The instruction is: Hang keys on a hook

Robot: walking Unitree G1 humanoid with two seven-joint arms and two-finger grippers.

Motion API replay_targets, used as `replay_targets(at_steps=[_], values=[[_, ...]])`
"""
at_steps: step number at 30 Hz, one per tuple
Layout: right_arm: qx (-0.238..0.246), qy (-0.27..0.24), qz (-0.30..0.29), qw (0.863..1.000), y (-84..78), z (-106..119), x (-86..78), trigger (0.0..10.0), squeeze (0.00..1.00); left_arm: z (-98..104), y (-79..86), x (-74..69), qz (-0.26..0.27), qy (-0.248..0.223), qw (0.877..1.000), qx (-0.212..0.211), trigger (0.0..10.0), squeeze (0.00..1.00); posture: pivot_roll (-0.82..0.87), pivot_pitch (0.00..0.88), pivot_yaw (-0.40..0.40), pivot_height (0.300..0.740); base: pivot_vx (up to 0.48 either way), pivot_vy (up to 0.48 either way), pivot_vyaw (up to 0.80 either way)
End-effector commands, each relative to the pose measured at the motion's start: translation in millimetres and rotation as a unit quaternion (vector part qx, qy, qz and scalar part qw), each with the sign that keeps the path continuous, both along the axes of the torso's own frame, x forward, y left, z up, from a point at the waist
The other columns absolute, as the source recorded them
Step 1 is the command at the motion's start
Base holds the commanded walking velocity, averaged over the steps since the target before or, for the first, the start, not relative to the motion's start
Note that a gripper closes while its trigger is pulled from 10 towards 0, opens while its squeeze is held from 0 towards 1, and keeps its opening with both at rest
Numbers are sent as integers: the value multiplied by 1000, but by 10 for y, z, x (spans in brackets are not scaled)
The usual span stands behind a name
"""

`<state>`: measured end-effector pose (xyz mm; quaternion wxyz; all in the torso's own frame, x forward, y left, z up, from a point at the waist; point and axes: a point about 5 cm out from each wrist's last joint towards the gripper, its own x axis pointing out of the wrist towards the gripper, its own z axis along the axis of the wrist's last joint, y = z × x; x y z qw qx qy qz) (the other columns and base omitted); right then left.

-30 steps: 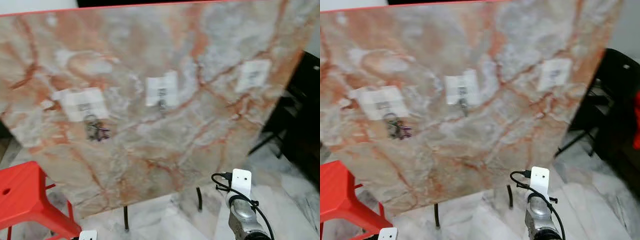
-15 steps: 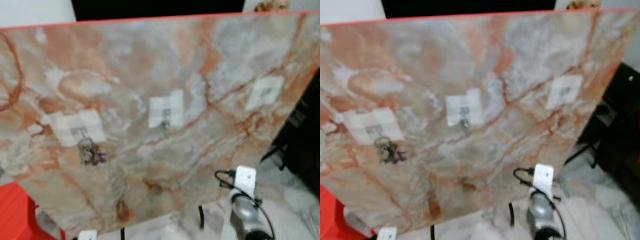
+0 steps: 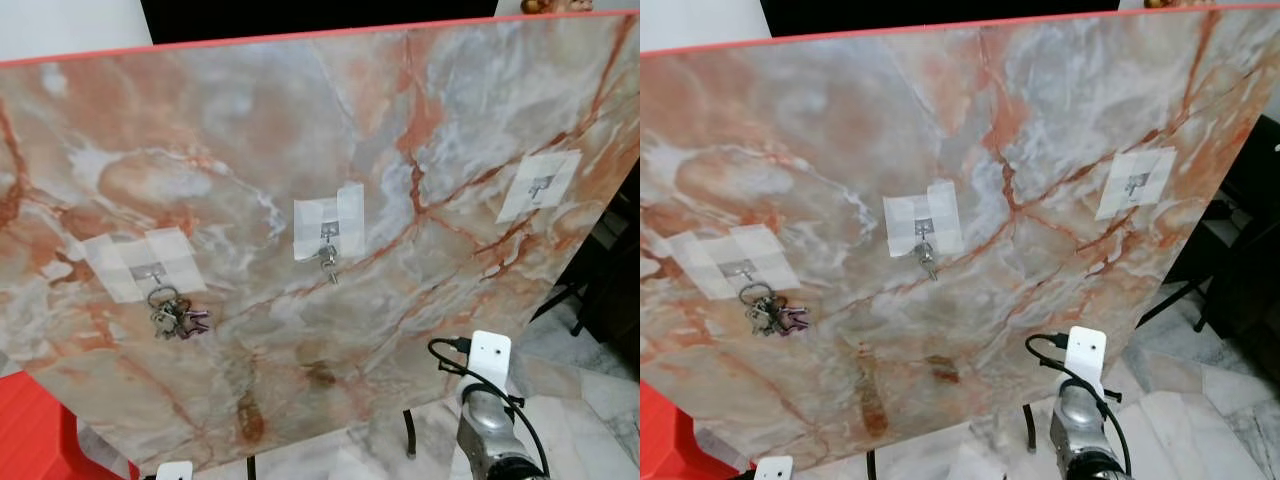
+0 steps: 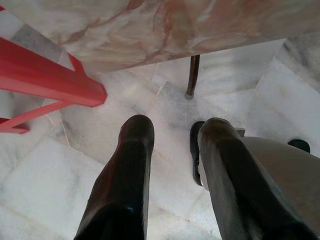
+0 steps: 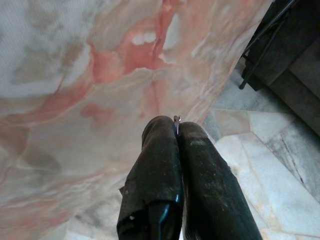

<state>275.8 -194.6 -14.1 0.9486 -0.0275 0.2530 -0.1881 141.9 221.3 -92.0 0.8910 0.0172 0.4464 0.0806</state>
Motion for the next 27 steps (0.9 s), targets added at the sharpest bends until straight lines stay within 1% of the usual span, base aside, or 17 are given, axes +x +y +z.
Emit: replay_targets(at_steps=[1, 11, 16, 20, 22, 23, 24, 25, 26, 27], values=[[-5, -16, 0, 1000, -8, 64, 59, 10000, 0, -17, 23, -55, -7, 11, 1000, 5, 10000, 0, 22, 0, -9, 740, 0, 0, 0], [-18, -30, 9, 999, -15, 135, 125, 10000, 0, -17, 13, -51, -7, 10, 1000, 6, 10000, 0, 23, 0, -8, 740, 0, -308, 0], [-17, -51, 5, 999, -11, 228, 211, 10000, 0, -14, 1, -35, -7, 9, 1000, 7, 10000, 0, 21, 0, -7, 740, 0, 0, 0], [-21, -59, 8, 998, -6, 266, 243, 10000, 0, -13, 5, -33, -6, 8, 1000, 8, 10000, 0, 23, 0, -8, 740, 0, 0, 0], [-67, -93, 11, 993, -38, 444, 367, 10000, 0, -9, 17, -28, -5, 8, 1000, 8, 10000, 0, 24, 0, -10, 740, 0, 0, 0], [-67, -93, 11, 993, -38, 444, 367, 10000, 0, -9, 17, -28, -5, 8, 1000, 8, 10000, 0, 24, 0, -10, 740, 0, 0, 0], [-111, -115, 6, 987, -83, 573, 439, 10000, 0, -8, 24, -28, -5, 8, 1000, 8, 10000, 0, 25, 0, -10, 740, 0, 0, 0], [-111, -115, 6, 987, -83, 573, 439, 10000, 0, -8, 24, -28, -5, 8, 1000, 8, 10000, 0, 25, 0, -10, 740, 0, 0, 0], [-155, -135, -2, 979, -130, 689, 490, 10000, 0, -8, 28, -30, -4, 8, 1000, 8, 10000, 0, 26, 0, -10, 740, 0, 0, 0], [-201, -159, -18, 966, -195, 827, 538, 10000, 0, -7, 35, -33, -3, 9, 1000, 8, 10000, 0, 27, 0, -11, 740, 0, 0, 0]])
